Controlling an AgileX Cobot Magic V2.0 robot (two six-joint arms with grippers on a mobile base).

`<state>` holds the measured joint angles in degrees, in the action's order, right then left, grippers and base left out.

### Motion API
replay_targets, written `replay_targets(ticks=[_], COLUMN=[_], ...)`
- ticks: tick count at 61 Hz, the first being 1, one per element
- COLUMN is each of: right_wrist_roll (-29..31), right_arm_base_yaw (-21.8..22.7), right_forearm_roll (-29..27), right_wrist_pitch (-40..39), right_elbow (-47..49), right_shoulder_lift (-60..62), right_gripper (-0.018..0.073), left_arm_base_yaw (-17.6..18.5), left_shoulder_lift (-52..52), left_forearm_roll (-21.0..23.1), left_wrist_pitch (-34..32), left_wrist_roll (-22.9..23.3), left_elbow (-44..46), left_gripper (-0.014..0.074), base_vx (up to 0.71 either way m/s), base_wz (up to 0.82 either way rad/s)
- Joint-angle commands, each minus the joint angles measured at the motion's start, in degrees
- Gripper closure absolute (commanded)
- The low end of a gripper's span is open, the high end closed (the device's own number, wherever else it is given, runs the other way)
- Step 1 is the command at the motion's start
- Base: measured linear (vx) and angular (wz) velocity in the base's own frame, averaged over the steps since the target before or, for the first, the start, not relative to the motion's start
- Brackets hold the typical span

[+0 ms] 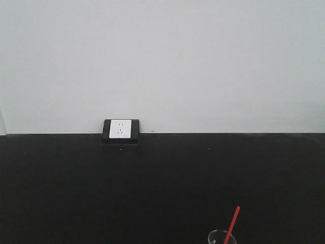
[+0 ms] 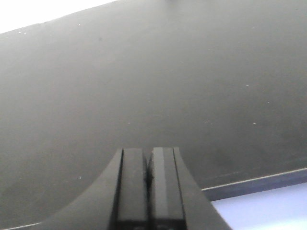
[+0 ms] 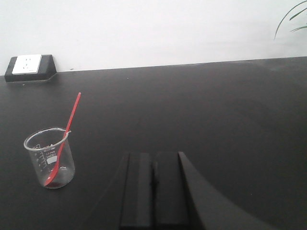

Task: Grab beaker from right and move to left
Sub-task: 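Lower the right gripper toward the glass beaker with red spoon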

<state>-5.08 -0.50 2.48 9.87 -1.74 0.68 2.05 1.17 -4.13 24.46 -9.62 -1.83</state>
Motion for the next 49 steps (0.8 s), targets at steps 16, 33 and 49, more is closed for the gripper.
replay_targets(ticks=[16,33,49], right_wrist_roll=[0.1,0.0,0.5], right_arm_base_yaw=[0.2,0.2,0.2], right_forearm_roll=[1.3,1.4,3.6], right_wrist_pitch=[-5.7,-12.4,-15.7], right_elbow=[-0.5,6.3,22.9], right_shoulder_lift=[0.6,-0.7,-21.6], right_gripper=[0.0567,0.0567,0.0567], left_arm_base_yaw=[0.4,0.4,0.4], left_shoulder_lift=[0.4,0.4,0.4], left_forearm_roll=[-0.1,-0.1,-0.1], left_wrist_pitch=[-4.4,-4.4,-4.4], left_wrist_roll=[0.1,0.1,0.1], left_elbow=[-1.1,-1.1,-1.1], left_gripper=[0.0603,0.0603,0.0603], base_vx=[0.00,0.00,0.00], base_wz=[0.00,0.00,0.00])
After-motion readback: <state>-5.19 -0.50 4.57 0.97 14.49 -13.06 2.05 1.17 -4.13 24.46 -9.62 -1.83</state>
